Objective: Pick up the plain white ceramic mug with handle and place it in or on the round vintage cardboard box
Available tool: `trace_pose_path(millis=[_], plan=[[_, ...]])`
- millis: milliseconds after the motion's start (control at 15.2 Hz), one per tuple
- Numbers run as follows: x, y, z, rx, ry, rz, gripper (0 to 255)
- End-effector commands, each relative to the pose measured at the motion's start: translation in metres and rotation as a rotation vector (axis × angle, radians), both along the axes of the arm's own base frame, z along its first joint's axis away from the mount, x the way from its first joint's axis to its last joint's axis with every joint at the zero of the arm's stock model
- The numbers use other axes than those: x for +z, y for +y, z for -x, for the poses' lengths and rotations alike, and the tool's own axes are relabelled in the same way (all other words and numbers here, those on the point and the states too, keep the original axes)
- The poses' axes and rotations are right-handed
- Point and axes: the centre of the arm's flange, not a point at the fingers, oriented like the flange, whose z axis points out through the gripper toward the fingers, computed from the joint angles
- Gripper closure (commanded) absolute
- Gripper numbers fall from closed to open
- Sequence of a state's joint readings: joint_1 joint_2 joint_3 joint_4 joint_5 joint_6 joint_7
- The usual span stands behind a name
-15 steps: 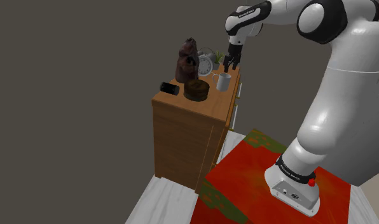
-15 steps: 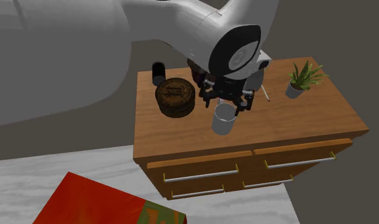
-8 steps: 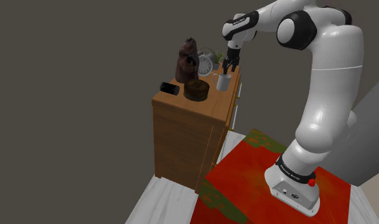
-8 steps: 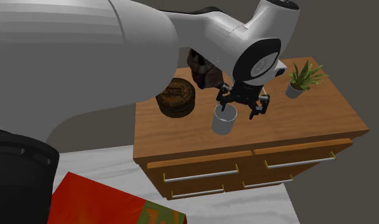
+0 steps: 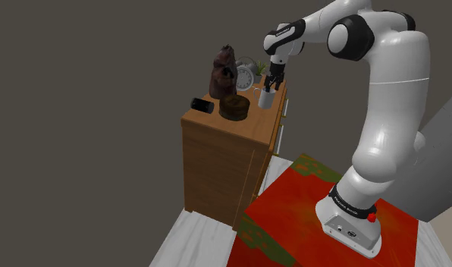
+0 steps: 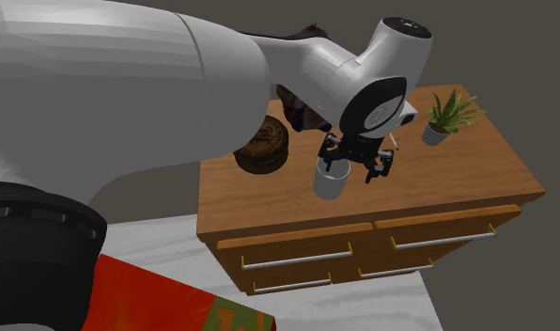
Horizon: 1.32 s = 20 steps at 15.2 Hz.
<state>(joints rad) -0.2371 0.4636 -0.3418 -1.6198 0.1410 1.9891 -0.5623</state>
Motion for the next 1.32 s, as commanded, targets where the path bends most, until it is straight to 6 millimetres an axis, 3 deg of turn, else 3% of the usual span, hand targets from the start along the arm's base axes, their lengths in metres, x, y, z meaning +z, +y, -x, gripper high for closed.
trace_pose_path(millis=[0,264,330,924,1254], plan=[[0.000,0.000,0.000,0.000,0.000,0.000,0],[0.000,0.000,0.000,0.000,0.000,0.000,0],[0.000,0.000,0.000,0.000,0.000,0.000,255],[0.000,0.000,0.000,0.000,0.000,0.000,255],[0.026,0.000,0.000,0.000,0.000,0.000,255]])
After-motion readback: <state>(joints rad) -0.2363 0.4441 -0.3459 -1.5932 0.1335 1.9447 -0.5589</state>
